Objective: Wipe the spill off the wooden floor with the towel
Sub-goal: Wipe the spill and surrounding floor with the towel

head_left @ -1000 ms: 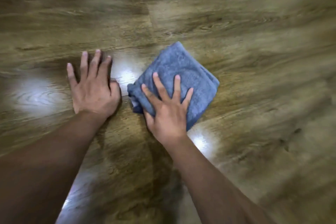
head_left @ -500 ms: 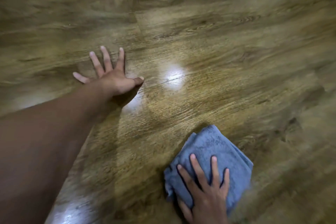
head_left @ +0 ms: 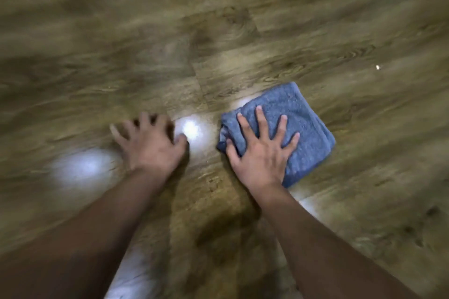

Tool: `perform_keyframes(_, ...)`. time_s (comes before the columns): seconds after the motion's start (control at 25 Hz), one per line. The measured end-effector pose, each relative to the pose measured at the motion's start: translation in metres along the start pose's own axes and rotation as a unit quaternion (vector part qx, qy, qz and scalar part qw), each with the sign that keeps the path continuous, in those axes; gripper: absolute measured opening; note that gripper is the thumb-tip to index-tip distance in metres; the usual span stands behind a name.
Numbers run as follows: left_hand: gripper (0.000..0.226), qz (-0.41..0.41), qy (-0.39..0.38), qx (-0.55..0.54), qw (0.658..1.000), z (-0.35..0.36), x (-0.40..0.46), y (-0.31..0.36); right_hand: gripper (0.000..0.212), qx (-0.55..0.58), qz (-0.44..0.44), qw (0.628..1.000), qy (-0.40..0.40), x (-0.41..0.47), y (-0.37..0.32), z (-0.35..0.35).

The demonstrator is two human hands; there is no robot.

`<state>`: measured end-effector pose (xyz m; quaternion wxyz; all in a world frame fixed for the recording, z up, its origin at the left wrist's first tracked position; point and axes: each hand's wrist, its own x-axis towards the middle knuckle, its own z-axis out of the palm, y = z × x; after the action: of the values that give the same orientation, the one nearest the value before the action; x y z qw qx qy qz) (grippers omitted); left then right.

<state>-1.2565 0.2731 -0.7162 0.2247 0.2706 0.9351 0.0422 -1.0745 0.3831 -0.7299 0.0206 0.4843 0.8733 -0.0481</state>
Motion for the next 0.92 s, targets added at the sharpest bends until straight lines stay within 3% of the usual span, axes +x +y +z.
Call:
perform_keyframes(0.04,0.073,0.000,0.070,-0.019,0.997,-0.009,0.018,0.005,0.065,-0.010,-0.003,1.000,0.003,0.004,0.002,0.000)
perform_keyframes(0.12,0.067,0.041,0.130,-0.008,0.991,-0.018,0.054,0.013,0.066,-0.013,-0.006,1.000,0.004,0.005,0.003,0.000)
perform_keyframes(0.2,0.069,0.093,0.135,0.029,0.986,-0.005,0.078,0.013,0.066,-0.003,-0.015,1.000,0.016,0.002,0.004,0.008)
perform_keyframes(0.4,0.070,0.105,0.173,0.028,0.979,0.011,0.091,0.006,0.066,-0.001,-0.035,0.999,0.025,0.025,0.000,0.006)
perform_keyframes(0.56,0.070,0.100,0.176,0.036,0.979,0.007,0.088,0.010,0.068,-0.003,-0.049,0.999,-0.003,0.103,-0.026,-0.004)
perform_keyframes(0.92,0.068,0.112,0.200,0.050,0.972,0.010,0.089,0.007,0.068,0.005,-0.073,0.997,0.019,0.267,-0.081,-0.008)
